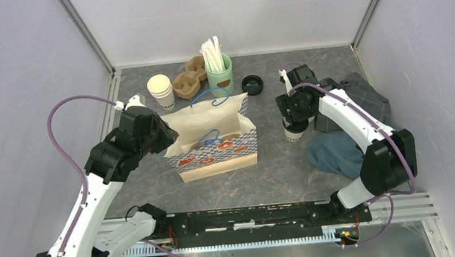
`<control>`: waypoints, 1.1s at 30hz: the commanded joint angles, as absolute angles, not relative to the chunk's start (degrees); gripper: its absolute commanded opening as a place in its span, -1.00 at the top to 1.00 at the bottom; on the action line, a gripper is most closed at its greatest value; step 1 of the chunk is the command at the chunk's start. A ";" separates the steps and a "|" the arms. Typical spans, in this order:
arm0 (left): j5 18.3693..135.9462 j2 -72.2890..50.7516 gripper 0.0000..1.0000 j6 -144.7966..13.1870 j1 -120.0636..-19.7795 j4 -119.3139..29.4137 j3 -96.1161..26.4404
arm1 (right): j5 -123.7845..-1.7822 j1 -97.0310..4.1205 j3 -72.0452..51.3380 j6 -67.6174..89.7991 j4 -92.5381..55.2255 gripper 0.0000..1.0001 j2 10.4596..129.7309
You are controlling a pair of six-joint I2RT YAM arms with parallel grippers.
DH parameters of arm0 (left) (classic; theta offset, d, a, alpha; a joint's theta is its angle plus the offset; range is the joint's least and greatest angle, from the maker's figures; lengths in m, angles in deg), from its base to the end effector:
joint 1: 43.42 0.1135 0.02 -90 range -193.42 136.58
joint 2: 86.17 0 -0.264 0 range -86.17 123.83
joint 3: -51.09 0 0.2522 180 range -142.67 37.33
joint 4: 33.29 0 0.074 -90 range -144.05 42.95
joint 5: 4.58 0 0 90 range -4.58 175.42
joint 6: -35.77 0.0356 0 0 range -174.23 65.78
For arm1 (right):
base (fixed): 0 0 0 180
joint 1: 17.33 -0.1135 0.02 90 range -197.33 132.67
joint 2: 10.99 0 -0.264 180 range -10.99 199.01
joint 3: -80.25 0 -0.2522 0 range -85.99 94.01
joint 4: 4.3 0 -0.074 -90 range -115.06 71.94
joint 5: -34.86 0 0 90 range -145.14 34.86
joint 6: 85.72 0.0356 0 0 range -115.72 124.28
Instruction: Pack the takeout coffee
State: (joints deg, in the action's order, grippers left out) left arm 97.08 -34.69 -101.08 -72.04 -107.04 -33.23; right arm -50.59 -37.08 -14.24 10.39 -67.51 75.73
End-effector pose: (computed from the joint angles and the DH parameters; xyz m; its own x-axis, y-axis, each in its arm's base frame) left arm 0.1349 -0.0654 0.3855 -0.6376 -0.4661 -0.6134 -0.1903 0.8668 -0.4608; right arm 0.2874 0.1002 0.2730 -0.8765 -0.2020 -0.4369 -0.2125 0.9768 -0.0252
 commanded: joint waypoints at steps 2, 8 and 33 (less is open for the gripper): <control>99.41 -34.06 0.20 -97.98 -72.03 -108.89 -35.43 | -50.84 -36.81 -12.53 9.24 -69.89 -0.57 70.50; 100.55 -32.07 -0.15 -96.23 -71.99 -110.55 -36.55 | -53.86 -36.85 -8.52 7.40 -72.30 -0.53 58.89; 105.32 -25.31 -0.24 -89.44 -71.99 -109.65 -38.49 | -71.62 -60.25 23.71 11.70 -65.65 -0.41 66.58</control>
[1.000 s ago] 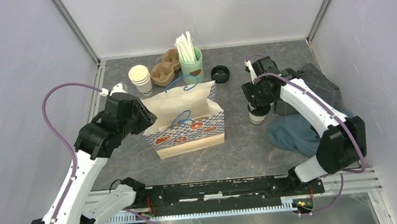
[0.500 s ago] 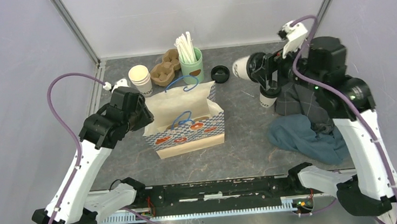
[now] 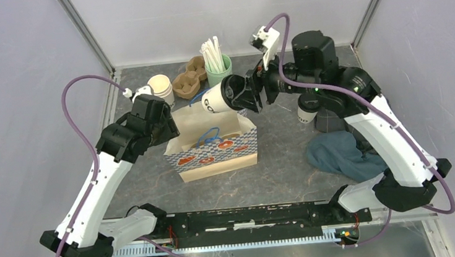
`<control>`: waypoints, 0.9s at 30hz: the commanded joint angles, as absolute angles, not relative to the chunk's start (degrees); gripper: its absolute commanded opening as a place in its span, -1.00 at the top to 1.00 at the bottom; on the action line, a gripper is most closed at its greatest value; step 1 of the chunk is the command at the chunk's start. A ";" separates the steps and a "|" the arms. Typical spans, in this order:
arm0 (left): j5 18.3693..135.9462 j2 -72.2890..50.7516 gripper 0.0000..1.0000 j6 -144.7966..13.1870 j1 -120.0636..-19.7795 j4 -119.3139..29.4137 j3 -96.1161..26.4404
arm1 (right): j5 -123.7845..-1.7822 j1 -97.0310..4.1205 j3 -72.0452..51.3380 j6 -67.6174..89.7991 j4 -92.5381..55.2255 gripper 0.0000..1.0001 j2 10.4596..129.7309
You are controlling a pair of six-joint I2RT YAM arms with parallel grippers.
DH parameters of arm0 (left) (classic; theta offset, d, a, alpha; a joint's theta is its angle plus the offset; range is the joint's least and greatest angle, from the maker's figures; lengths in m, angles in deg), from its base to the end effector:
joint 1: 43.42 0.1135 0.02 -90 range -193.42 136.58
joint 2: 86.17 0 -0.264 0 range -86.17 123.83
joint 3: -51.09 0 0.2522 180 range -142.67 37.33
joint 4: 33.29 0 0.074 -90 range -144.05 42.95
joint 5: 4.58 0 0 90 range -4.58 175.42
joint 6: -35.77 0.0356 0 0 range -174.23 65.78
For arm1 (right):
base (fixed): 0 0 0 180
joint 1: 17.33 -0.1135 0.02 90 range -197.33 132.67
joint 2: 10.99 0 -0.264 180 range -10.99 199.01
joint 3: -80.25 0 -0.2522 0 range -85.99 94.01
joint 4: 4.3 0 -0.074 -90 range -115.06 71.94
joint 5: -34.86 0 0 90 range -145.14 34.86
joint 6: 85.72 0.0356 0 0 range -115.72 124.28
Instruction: Pack the takeout coffee
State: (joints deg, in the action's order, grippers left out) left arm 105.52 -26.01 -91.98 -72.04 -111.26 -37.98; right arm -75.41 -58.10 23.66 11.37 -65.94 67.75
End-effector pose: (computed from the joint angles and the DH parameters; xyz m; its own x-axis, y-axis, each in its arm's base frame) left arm 0.1637 -0.0754 0.3833 -0.6787 -0.2846 -0.6770 -0.2066 0.9586 -0.1959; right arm 0.1817 0.1729 0.5184 -0.3259 -0.1282 -0.9367 -0.8296 0.5138 0.2184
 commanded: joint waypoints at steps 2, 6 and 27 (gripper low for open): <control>104.77 -24.84 -0.26 -89.21 -71.99 -109.40 -38.05 | -70.05 -61.22 23.36 10.70 -66.60 -0.40 66.76; 105.97 -23.80 0.02 -87.93 -72.02 -109.50 -38.53 | -69.20 -62.71 24.53 8.57 -68.78 -0.41 67.63; 103.71 -43.10 0.96 -73.62 -71.99 -79.09 -23.13 | -50.50 -82.28 33.72 2.82 -75.57 -0.34 76.55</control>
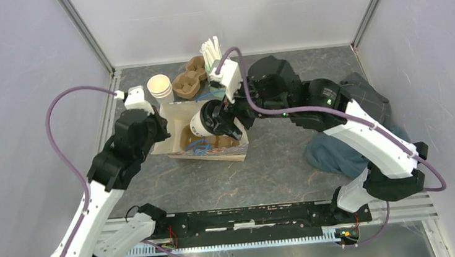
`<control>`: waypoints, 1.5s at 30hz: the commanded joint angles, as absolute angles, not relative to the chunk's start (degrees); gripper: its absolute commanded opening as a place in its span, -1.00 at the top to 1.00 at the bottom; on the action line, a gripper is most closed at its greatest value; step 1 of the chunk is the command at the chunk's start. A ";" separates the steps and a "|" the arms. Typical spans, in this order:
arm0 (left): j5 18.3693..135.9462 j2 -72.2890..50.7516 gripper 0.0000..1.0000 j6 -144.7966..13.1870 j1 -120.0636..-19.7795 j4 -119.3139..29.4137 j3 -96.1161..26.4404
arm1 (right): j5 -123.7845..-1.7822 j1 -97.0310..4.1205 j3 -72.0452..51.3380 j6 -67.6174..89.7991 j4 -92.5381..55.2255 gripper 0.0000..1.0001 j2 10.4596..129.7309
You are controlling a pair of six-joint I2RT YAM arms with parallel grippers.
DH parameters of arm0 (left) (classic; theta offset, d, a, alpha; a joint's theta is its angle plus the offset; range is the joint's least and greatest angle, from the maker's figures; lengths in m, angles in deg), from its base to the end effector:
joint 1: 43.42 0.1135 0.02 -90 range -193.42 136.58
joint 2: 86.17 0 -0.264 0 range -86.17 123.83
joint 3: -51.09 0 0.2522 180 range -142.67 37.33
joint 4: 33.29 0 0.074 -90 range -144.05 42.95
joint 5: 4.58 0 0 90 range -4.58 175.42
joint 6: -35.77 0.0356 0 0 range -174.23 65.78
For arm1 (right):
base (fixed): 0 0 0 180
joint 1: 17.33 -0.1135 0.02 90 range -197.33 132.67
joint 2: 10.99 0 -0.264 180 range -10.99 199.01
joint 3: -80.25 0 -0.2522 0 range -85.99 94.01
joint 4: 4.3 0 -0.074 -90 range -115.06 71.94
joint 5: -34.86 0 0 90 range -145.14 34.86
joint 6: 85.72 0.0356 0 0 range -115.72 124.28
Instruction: Pack the takeout coffee
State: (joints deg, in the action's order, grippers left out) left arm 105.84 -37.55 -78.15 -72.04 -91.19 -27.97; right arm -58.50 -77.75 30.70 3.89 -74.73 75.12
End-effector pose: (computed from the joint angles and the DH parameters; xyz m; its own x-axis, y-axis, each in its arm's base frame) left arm 0.1448 -0.0649 0.3899 -0.4418 -0.1918 -0.8764 -0.0022 0.9771 -0.2127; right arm 0.1368 0.2453 0.5050 -0.2110 -0.3855 -0.8983 -0.8956 0.4444 0.0197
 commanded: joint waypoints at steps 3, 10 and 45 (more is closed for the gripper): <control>102.17 -47.35 0.96 -73.14 -71.99 -75.96 -18.58 | -44.79 -87.28 33.83 3.22 -75.13 -0.33 77.86; 100.82 -57.80 0.96 -73.03 -71.99 -69.77 -8.58 | -30.82 -97.13 32.76 1.84 -74.40 -0.33 80.91; 96.94 -72.78 0.96 -73.91 -72.02 -64.91 3.46 | -10.78 -104.39 28.18 1.90 -79.05 -0.32 93.95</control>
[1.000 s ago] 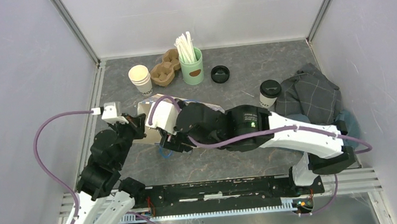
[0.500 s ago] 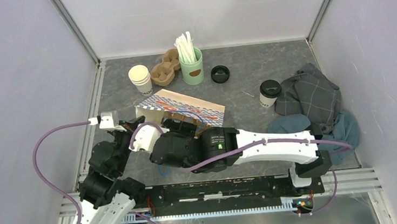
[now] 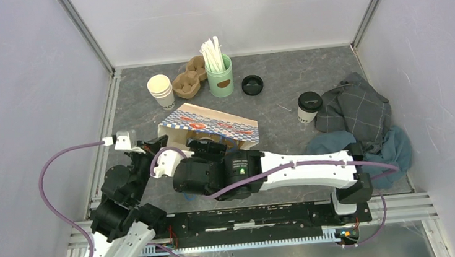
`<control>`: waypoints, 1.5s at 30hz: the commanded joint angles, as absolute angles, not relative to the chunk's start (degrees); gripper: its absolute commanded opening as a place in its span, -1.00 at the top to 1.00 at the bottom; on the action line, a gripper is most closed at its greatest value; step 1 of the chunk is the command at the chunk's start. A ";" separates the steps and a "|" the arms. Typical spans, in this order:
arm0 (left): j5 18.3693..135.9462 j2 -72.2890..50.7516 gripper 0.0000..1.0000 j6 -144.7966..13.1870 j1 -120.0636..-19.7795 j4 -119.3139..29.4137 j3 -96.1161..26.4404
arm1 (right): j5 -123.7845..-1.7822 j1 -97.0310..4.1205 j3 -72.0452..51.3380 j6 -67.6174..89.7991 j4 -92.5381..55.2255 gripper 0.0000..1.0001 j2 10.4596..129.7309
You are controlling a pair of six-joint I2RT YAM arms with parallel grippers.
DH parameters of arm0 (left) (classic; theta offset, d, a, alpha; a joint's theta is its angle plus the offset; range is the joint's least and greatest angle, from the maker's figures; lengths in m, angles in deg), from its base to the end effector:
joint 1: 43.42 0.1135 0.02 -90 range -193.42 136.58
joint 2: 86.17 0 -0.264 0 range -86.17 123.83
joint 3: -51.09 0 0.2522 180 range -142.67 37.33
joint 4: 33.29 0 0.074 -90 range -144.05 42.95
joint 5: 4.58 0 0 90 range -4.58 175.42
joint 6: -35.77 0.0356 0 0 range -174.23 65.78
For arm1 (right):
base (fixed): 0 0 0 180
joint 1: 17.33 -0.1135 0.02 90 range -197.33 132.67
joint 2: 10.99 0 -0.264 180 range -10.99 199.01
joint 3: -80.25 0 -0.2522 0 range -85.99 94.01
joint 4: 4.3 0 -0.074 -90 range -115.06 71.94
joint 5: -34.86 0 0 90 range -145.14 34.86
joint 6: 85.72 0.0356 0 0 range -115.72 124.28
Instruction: Pack the takeout coffee
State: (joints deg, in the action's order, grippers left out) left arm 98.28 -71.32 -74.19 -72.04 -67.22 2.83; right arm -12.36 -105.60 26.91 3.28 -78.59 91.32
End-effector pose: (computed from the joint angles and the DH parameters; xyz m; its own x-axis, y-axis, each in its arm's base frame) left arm 0.0776 -0.0333 0.3190 -0.1002 -0.3244 -0.9406 0.2526 0.9061 -0.3395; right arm 0.0354 0.3696 0.3988 -0.0105 -0.7729 -0.6344 -0.7207 0.4457 -0.5310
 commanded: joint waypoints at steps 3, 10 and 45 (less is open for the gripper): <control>96.92 -73.78 0.96 -72.97 -72.01 -64.99 3.71 | -12.18 -103.51 29.45 1.11 -79.10 -0.32 95.85; 98.71 -76.68 0.96 -73.90 -71.99 -66.05 4.49 | -13.58 -101.75 25.60 -2.46 -76.25 -0.34 97.62; 100.32 -75.16 0.96 -77.10 -72.81 -76.44 -0.70 | -17.71 -92.90 -9.10 -9.56 -49.21 -0.37 78.81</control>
